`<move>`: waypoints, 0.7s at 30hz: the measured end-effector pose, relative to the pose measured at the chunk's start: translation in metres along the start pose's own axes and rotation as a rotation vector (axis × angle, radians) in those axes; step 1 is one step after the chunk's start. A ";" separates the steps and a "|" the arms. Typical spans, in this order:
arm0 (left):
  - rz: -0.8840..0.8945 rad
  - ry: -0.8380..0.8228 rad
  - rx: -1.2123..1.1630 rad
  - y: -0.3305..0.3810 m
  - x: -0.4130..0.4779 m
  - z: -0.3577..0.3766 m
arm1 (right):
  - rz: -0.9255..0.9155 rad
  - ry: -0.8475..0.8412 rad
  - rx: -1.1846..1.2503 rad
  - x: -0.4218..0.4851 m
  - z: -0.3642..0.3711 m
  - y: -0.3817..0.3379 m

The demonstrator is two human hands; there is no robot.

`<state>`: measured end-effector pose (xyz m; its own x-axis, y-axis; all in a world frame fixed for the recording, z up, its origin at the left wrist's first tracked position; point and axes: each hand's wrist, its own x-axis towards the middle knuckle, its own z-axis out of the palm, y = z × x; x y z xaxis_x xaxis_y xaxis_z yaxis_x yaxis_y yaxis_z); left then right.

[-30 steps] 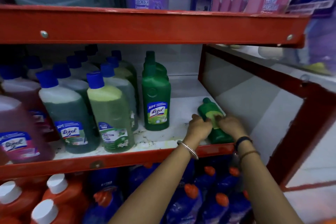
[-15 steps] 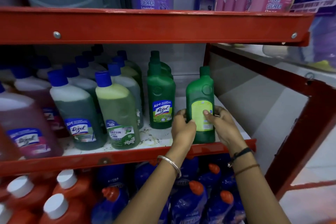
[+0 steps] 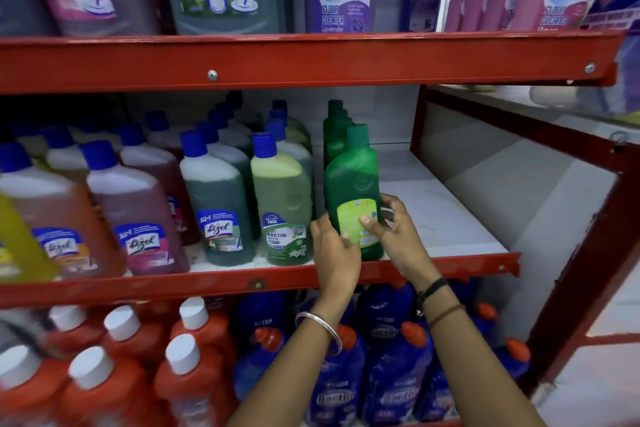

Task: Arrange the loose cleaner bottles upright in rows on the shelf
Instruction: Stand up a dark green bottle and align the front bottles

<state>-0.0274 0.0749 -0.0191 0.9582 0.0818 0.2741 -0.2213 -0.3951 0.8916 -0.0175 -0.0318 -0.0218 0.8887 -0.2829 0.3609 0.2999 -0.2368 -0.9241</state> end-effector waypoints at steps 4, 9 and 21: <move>0.016 -0.025 -0.004 0.000 -0.002 0.000 | -0.043 0.098 -0.128 -0.007 -0.008 -0.002; 0.083 0.060 -0.068 0.003 -0.024 0.007 | -0.013 0.077 -0.044 -0.020 -0.007 -0.005; 0.154 -0.019 -0.257 -0.007 -0.028 -0.006 | 0.030 0.036 -0.070 -0.002 -0.001 -0.017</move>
<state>-0.0533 0.0810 -0.0309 0.9125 0.0210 0.4086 -0.4006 -0.1568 0.9027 -0.0246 -0.0286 -0.0070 0.8838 -0.3235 0.3381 0.2468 -0.2915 -0.9242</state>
